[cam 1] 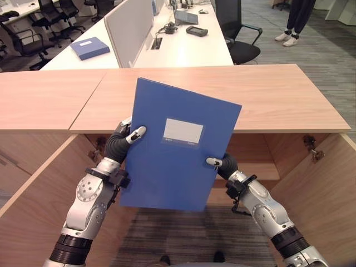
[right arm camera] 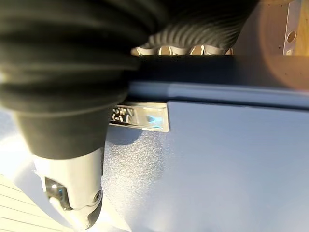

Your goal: Put the empty folder in the office cabinet

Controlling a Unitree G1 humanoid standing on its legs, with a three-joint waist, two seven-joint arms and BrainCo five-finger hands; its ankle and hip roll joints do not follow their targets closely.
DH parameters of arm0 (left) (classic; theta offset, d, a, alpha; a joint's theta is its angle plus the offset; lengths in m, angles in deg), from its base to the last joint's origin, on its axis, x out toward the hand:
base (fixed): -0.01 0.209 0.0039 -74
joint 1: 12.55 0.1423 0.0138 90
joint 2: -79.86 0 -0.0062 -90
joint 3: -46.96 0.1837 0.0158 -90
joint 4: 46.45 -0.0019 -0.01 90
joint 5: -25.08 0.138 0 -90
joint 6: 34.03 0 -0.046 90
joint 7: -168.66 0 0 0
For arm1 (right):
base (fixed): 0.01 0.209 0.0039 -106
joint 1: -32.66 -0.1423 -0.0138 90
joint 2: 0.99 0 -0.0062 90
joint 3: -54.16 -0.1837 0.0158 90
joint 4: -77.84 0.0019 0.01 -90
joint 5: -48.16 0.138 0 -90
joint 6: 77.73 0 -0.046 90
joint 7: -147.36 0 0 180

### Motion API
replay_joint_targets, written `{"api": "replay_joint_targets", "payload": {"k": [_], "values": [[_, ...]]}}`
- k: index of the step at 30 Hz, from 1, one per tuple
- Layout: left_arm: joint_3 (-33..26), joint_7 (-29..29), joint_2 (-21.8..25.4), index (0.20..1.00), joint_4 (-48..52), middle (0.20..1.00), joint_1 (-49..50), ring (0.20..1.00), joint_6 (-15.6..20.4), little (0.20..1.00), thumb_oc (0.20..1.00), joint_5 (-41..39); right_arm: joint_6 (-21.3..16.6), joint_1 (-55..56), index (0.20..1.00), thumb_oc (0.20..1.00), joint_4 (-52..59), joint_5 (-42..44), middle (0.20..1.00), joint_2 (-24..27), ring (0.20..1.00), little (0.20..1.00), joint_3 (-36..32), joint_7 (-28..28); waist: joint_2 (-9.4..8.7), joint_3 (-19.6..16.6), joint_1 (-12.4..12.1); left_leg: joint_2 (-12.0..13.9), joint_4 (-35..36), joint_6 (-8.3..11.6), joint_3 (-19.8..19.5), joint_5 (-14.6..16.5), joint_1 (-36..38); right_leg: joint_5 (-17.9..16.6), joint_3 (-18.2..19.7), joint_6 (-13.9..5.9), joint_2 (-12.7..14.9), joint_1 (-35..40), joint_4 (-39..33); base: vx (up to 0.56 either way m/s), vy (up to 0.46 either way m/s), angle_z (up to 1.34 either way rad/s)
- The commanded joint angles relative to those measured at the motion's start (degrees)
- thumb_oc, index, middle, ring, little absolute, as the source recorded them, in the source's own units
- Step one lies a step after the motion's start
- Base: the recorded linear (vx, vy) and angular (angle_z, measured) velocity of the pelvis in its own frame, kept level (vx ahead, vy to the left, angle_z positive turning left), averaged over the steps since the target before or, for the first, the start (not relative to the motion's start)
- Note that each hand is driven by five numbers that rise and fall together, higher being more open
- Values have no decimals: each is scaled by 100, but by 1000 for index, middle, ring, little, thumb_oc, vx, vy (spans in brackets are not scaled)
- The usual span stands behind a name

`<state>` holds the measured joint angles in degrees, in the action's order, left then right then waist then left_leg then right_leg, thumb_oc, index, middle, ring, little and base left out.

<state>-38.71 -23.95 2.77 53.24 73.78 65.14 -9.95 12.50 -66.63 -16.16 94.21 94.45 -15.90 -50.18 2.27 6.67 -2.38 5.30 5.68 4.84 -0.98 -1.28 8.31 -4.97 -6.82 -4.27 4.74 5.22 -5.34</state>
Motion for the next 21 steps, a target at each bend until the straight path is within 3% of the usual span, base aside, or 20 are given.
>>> {"api": "replay_joint_targets", "payload": {"k": [1,9,10,11,21], "values": [[-9,-223,125,200,194,200,-340,200,270,200,200,7,-315,-550,1000,1000,487,21,1000,-317,1000,1000,-31,-142,-214,-155,-4,-1,-68,73,151,536,92,772,97,-432,308,516,103,0,0,0],[8,-218,88,200,242,200,-347,200,278,200,200,23,-272,-543,1000,1000,537,12,1000,-314,1000,1000,59,-182,-222,-138,-3,-9,-68,69,136,531,80,771,85,-435,301,503,114,0,0,0],[15,-213,75,200,246,200,-350,200,279,200,200,19,-275,-541,470,470,551,34,470,-321,470,470,65,-196,-223,-136,-5,-10,-68,69,136,530,79,774,75,-435,296,501,117,0,0,0],[19,-208,68,200,241,200,-352,200,281,200,200,13,-277,-535,200,200,569,31,200,-322,200,200,68,-192,-223,-135,-4,-10,-68,69,131,531,79,775,77,-437,295,502,117,0,0,0],[83,-147,-33,200,204,200,-421,200,307,200,200,-37,-300,-548,200,200,570,186,200,-378,200,200,125,-189,-233,-123,-1,-6,-68,69,120,533,83,790,81,-431,299,509,135,0,0,0]]}}
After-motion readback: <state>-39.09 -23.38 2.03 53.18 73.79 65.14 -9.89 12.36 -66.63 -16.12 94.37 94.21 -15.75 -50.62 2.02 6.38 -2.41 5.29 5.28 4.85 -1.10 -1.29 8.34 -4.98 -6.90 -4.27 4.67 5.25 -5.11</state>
